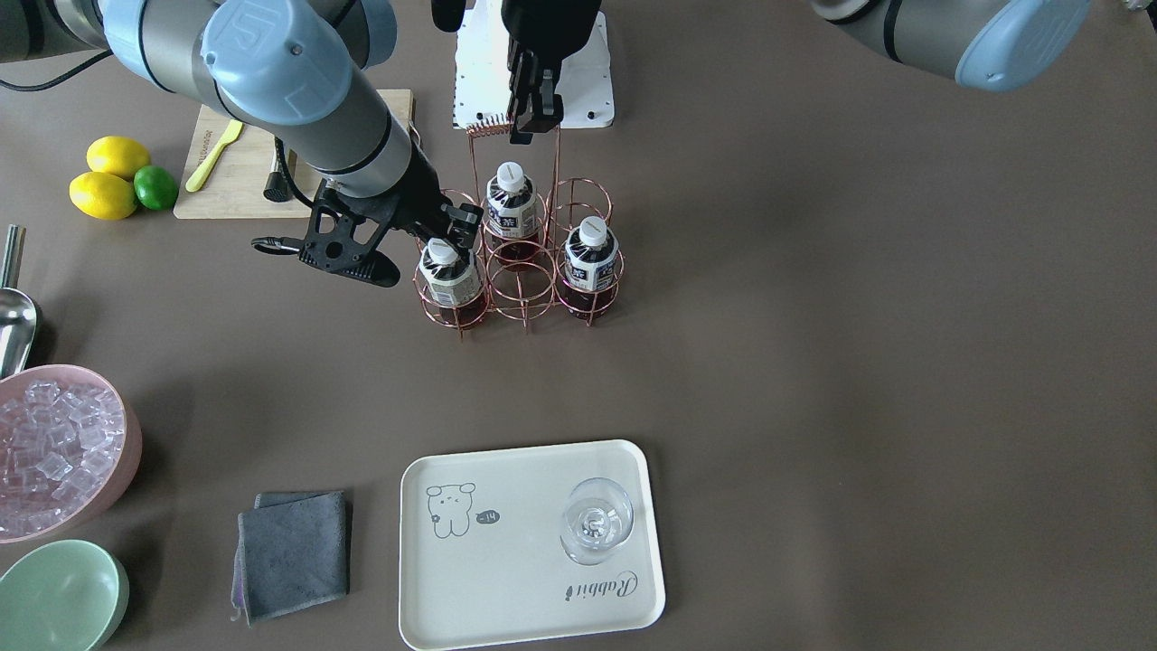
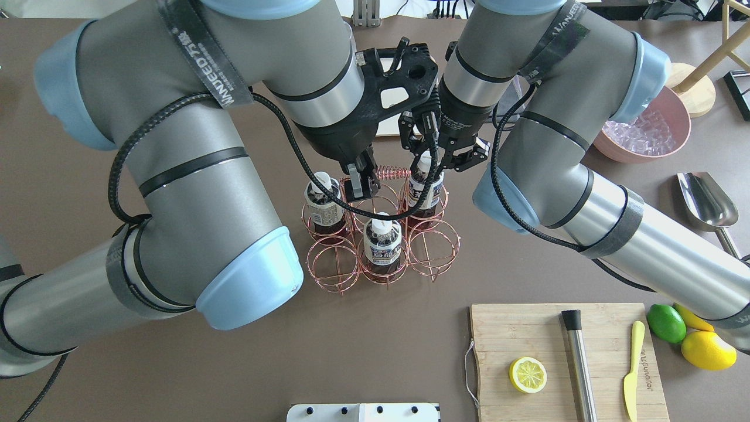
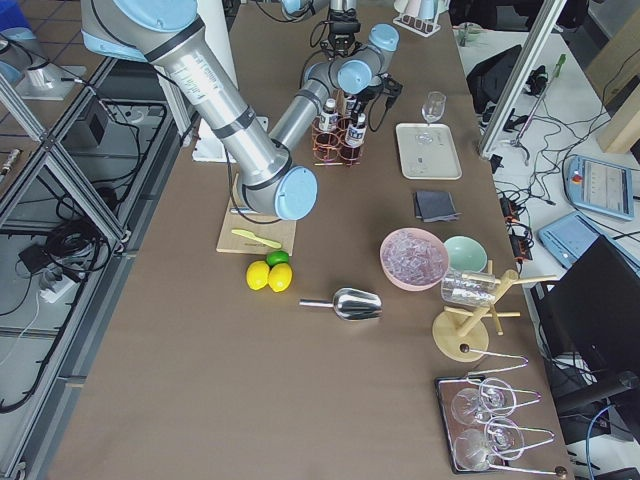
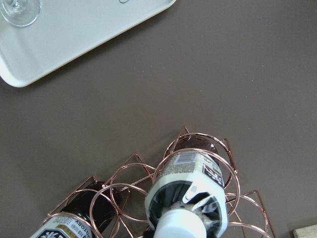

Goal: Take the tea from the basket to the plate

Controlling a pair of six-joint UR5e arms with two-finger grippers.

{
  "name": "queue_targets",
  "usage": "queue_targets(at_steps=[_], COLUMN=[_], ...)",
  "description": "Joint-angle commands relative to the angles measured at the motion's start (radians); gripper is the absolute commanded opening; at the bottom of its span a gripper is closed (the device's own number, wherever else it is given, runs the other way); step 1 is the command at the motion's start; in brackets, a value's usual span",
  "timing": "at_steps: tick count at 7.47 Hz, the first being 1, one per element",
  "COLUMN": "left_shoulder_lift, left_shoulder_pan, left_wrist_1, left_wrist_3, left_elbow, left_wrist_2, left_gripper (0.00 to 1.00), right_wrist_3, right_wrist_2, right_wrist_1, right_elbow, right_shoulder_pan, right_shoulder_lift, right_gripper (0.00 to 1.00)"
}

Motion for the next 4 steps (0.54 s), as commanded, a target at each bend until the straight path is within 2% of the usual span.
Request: queue_targets(at_steps=[1, 3, 4], left_shoulder_lift=[0.002, 0.003, 0.003], left_shoulder_pan=[-0.002, -0.005, -0.007], left_wrist_1=[0.000, 0.000, 0.000], left_wrist_3=[0.001, 0.001, 0.001], left_elbow=[-0.001, -0.002, -0.001], left_wrist_2=[-0.001, -0.001, -0.001], left_gripper=[0.00, 0.00, 0.00], right_wrist_3=[-0.002, -0.003, -0.003], right_wrist_2=[-0.017, -0.019, -0.019], right_wrist_1=[0.001, 0.003, 0.003], right_elbow=[-0.002, -0.002, -0.004], right_shoulder_pan=[0.001, 0.000, 0.000], right_shoulder_lift=[-0.001, -0.002, -0.001], right_gripper=[0.37, 0.48, 0.48])
